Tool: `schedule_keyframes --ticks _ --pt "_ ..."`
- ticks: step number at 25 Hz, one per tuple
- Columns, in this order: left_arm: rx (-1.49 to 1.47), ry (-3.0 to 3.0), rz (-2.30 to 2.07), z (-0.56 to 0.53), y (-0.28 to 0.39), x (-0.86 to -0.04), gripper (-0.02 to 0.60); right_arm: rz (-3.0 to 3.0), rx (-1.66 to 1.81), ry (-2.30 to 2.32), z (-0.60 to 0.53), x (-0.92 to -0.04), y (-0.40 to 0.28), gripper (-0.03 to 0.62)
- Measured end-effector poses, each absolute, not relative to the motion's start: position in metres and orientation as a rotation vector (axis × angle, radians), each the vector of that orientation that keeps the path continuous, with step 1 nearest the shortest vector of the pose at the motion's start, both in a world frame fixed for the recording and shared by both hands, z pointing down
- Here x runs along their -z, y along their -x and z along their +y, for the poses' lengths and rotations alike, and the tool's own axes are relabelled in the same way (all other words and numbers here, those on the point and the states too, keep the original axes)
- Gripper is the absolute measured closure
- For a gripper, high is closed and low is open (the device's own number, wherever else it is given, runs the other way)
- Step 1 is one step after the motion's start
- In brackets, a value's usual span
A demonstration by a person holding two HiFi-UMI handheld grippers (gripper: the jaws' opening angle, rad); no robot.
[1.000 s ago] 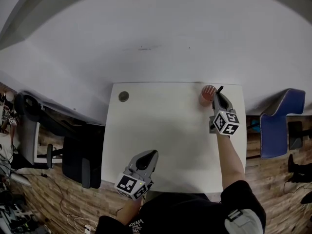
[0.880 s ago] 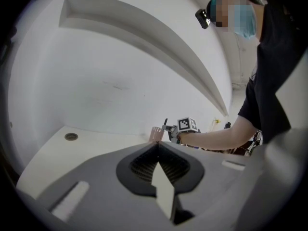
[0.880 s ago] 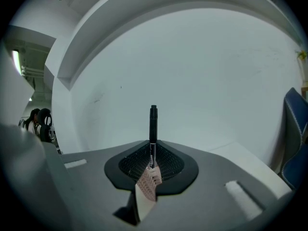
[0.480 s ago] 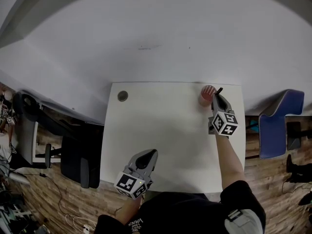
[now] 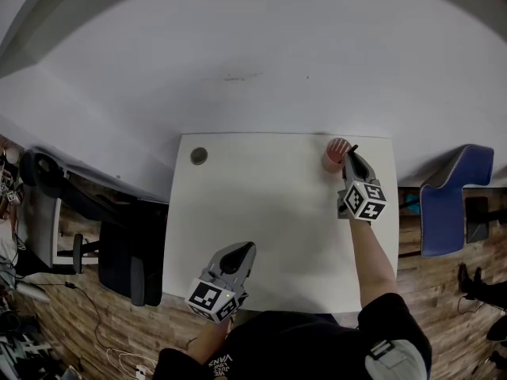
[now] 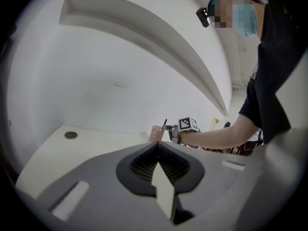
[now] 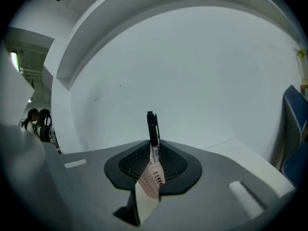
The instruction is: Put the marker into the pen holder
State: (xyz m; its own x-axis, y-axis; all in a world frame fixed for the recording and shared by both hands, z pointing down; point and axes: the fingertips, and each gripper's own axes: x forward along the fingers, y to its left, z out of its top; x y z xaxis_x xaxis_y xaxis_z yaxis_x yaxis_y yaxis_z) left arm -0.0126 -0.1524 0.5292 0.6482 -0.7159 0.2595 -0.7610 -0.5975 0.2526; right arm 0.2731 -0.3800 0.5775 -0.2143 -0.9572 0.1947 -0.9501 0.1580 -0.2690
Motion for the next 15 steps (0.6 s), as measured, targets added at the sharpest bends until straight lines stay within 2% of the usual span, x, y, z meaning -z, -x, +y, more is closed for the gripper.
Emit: schedule_keyframes --ticks 15 --pt "-0.184 -2.535 -1.167 -0.1522 0.0128 -0.5299 0.529 2.348 0.515 1.962 -0.3789 -0.5717 -0.2747 0.513"
